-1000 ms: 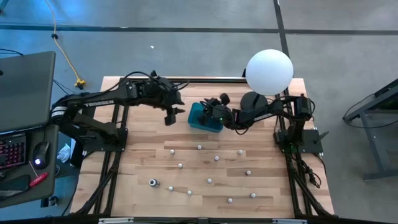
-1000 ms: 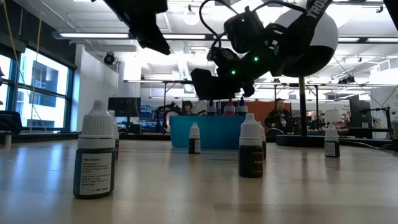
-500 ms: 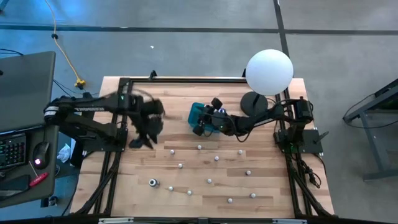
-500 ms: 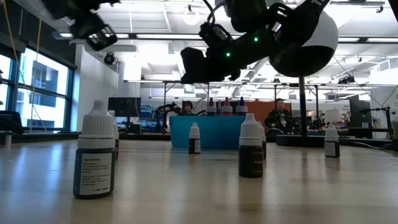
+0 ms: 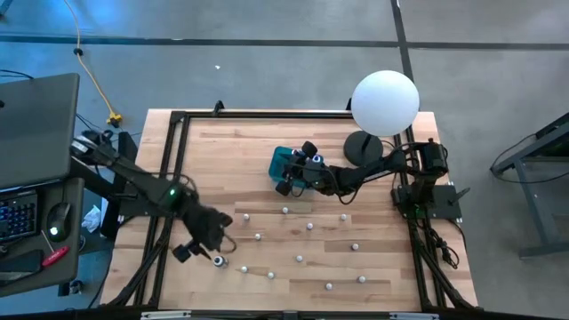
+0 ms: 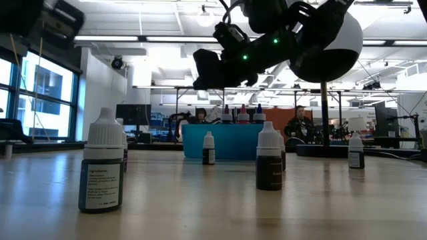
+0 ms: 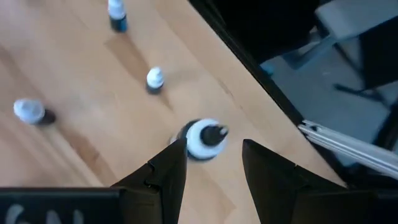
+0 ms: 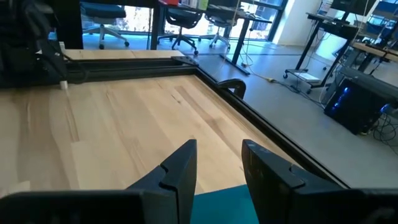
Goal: Pick & Place food coloring
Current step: Put the large black food coloring bottle into the blue bin
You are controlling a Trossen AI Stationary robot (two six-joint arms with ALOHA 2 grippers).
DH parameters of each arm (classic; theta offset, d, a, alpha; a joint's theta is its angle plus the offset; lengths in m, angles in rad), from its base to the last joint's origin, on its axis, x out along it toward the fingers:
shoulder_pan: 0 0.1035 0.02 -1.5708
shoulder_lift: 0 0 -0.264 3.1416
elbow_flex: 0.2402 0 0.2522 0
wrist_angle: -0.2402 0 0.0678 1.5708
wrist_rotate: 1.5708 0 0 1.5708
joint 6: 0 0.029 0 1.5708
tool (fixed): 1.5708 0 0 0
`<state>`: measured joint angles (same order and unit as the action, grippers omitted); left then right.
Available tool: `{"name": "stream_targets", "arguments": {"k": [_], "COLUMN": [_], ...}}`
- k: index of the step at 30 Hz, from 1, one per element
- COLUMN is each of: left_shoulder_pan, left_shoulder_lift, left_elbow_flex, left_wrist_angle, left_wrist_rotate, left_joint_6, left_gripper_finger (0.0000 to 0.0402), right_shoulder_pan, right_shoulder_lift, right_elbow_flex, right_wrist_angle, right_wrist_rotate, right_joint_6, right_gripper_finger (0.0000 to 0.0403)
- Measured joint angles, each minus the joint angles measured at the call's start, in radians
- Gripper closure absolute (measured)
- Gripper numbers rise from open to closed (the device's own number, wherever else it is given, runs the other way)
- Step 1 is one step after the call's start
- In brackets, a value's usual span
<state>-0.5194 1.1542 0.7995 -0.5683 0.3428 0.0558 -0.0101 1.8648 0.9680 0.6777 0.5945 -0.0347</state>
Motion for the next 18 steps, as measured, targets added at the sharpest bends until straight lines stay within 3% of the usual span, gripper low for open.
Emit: {"name": "stream_targets", "arguments": {"k": [4,10,18], "left_shoulder_pan": [-0.091,-0.159,-0.175], "left_shoulder_lift": [0.0,0.0,0.0], "left_elbow_flex": [-0.043,-0.119,-0.13], "left_wrist_angle": [0.049,0.219,0.236], "left_wrist_rotate": [-0.129,-0.195,-0.254], "left_joint_6": [-0.045,-0.059,-0.061], "left_gripper_finger": [0.0248,0.0248,0.0252], "right_shoulder_pan": [0.0,0.0,0.0], "right_shoulder_lift": [0.0,0.0,0.0], "right_elbow_flex": [0.0,0.0,0.0], "right_wrist_angle": [0.0,0.0,0.0], "right_wrist_rotate": [-0.001,-0.005,-0.005], "right_joint_6": [0.037,0.06,0.107], "right_gripper_finger": [0.0282,0.0282,0.0282]}}
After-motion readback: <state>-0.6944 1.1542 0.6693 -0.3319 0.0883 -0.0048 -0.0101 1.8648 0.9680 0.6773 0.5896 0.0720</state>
